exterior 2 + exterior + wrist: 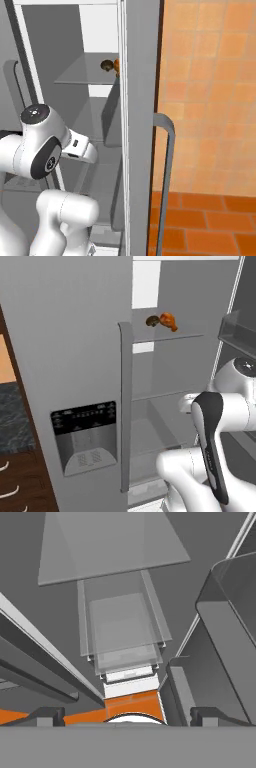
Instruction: Place one mushroom and one chicken drumstick in each tupperware on the nearby counter, to pack two identical lunches.
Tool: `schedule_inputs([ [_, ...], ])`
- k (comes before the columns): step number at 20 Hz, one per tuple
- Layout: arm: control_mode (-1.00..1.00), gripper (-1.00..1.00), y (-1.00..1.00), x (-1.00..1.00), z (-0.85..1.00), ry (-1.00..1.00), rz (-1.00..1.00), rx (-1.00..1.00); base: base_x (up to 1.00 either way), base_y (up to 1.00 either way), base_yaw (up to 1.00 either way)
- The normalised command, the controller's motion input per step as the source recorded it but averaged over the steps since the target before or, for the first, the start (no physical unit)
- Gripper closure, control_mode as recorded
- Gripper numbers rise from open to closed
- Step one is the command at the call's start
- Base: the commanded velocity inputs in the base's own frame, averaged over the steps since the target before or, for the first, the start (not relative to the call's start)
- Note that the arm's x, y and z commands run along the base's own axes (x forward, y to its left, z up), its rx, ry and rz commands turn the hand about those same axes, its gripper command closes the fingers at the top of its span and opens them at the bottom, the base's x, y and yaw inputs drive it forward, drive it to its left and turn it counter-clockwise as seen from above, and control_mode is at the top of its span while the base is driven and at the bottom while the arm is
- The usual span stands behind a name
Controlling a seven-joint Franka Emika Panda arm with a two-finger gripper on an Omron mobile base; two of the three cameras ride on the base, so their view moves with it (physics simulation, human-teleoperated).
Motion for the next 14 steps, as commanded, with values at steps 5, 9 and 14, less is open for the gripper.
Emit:
schedule_inputs([
  [5, 1.0, -1.0, 0.0, 0.0, 0.0, 0.0, 0.0, 0.0, 0.22, -0.03, 0.11],
  [9, 1.0, -1.0, 0.0, 0.0, 0.0, 0.0, 0.0, 0.0, 0.29, 0.0, 0.19],
  [14, 1.0, -1.0, 0.0, 0.0, 0.0, 0.0, 0.0, 0.0, 0.35, -0.05, 0.14],
])
